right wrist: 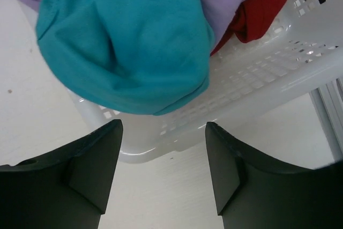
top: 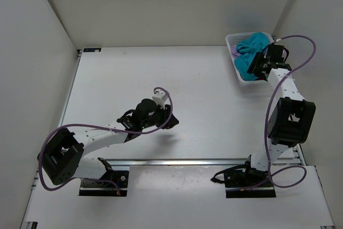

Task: Fold and stack the t-shirts
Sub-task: Grab crumpled tshirt from bin with the right arm

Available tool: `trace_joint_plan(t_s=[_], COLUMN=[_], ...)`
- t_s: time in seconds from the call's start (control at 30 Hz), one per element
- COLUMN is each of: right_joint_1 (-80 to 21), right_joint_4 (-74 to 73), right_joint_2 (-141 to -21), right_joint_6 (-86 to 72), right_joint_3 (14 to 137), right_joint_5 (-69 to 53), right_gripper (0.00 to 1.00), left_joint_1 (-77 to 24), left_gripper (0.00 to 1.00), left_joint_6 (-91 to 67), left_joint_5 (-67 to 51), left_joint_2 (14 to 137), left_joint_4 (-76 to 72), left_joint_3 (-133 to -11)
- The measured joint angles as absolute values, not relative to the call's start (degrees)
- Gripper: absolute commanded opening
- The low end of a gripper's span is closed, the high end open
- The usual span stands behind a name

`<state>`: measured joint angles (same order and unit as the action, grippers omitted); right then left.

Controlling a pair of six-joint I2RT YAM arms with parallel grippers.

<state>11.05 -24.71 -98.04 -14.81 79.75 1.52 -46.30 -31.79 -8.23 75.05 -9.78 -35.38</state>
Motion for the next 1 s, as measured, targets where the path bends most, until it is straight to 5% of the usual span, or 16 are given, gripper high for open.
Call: trace_joint_plan(t_s=[0.17, 0.3, 0.57, 0.73, 1.0], right_joint_1=[12.9, 14.8, 15.8, 16.0, 15.9], right_joint_4=[-24.6, -22.6, -18.5, -18.2, -18.0], right_joint_2=[-99.8, -100.3, -103.4, -105.9, -98.8], right_joint_6=[-15.1, -16.1, -16.8, -18.0, -20.2], right_joint_3=[79.9, 79.8, 81.7, 82.7, 82.5], right_joint_5=[0.7, -2.3, -7.7, -10.9, -13.1], right_gripper=[0.58, 0.46, 0.47, 0.02, 0.01], left_joint_1=[-45.8, -45.8, -45.6, -44.9, -43.9], left_gripper=[0.42, 0.42, 0.41, 0.41, 0.41], left_joint_6=[-32.3, -32.5, -32.8, -33.1, -33.5], left_joint_5=[-8.9, -9.3, -9.5, -9.6, -9.7], left_joint_2=[75.0, 75.0, 75.0, 75.0, 74.6], left_joint_4=[-10.5, -11.3, -11.5, -11.6, -10.9], left_joint_3=[-34.3, -34.3, -34.3, -34.3, -34.3])
